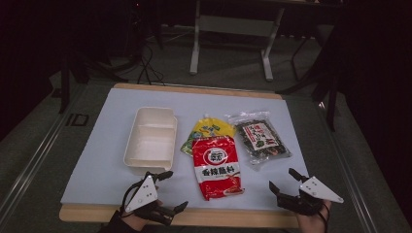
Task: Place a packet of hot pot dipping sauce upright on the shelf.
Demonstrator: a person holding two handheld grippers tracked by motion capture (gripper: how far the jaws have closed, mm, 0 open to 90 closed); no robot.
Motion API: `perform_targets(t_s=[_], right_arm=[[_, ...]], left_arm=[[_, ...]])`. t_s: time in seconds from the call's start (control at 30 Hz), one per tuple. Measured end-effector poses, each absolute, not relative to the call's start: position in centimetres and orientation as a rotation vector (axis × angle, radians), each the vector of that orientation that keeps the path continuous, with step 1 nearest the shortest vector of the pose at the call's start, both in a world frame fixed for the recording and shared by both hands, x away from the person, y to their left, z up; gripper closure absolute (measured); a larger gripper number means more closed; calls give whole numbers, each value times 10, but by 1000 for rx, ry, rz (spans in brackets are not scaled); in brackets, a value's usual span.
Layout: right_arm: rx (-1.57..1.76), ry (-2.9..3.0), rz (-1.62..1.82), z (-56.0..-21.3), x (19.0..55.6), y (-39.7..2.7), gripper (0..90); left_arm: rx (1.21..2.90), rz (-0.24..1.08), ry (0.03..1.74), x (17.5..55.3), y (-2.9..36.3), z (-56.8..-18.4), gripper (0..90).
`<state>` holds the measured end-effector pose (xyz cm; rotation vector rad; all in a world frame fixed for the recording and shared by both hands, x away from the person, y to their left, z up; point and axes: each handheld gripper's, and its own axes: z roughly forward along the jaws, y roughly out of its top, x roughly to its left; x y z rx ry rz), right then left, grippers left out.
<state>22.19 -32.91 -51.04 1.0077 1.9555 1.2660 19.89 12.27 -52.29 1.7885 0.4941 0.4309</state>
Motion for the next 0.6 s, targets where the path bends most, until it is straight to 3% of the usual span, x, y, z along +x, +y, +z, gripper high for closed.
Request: perform_targets(t_s=[0.37,0.6], right_arm=[[1007,2069,1224,-510,220,-315,181],[937,2092,1234,-493,212,-301,118]], left_arm=[[1799,444,478,197,121,-523,31],[1811,441,469,197,118,-522,31]])
